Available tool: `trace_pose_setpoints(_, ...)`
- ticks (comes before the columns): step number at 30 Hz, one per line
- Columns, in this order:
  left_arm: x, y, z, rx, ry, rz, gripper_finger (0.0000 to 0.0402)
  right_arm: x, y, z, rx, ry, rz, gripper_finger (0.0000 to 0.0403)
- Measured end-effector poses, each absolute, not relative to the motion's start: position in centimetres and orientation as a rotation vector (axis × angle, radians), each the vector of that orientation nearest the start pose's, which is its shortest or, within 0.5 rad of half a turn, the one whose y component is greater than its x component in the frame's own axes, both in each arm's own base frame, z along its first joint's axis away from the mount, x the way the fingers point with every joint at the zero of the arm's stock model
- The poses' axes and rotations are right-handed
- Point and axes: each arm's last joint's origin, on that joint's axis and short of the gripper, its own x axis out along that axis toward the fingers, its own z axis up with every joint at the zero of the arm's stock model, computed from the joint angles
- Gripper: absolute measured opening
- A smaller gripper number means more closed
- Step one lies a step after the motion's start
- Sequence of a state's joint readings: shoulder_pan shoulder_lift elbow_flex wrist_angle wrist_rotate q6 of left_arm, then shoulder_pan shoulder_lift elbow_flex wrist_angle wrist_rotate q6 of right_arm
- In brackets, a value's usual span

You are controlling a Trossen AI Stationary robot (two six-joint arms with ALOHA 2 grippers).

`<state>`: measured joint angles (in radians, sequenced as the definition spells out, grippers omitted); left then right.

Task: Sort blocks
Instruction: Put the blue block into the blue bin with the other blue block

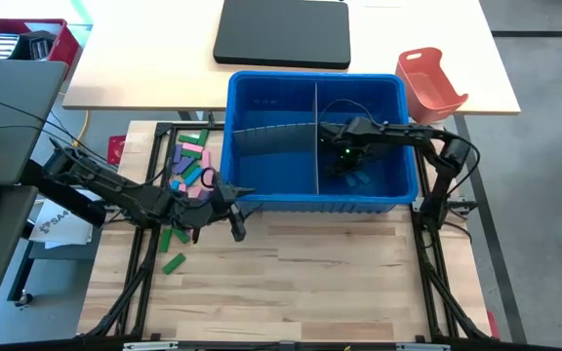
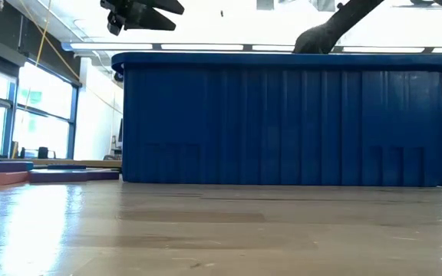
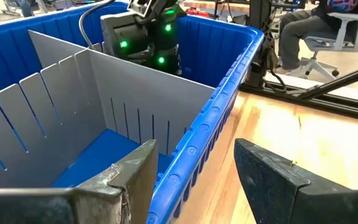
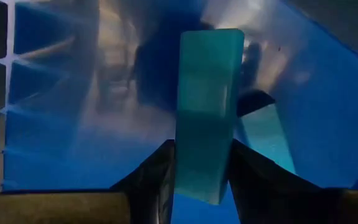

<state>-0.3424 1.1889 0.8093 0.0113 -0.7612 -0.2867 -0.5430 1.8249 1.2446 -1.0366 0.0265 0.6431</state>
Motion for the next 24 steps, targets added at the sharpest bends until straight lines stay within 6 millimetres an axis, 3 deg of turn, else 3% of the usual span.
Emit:
trace_pose_setpoints(2,24.6,-6.7,28.1,-0.086,0.253,0.454,0.0204,27.4,-16.6,17.8,0.887,1.412,-0.941,0.0118)
trace_pose_setpoints(8,24.6,-6.7,28.2,-0.087,0.252,0.455,0.0204,27.7,-16.1,17.8,0.827,1.42,-0.961,0.0195)
trace_pose_setpoints(14,24.6,-6.7,28.2,-0.089,0.251,0.455,0.0204,27.7,-15.3,18.3,0.788,1.441,-0.933,0.0209)
trace_pose_setpoints(18,24.6,-6.7,28.2,-0.09,0.251,0.455,0.0204,27.5,-14.0,20.4,0.722,1.393,-0.925,0.0211)
trace_pose_setpoints(24,24.6,-6.7,28.2,-0.099,0.243,0.455,0.0204,26.0,-10.8,25.9,0.655,1.204,-0.889,0.0212)
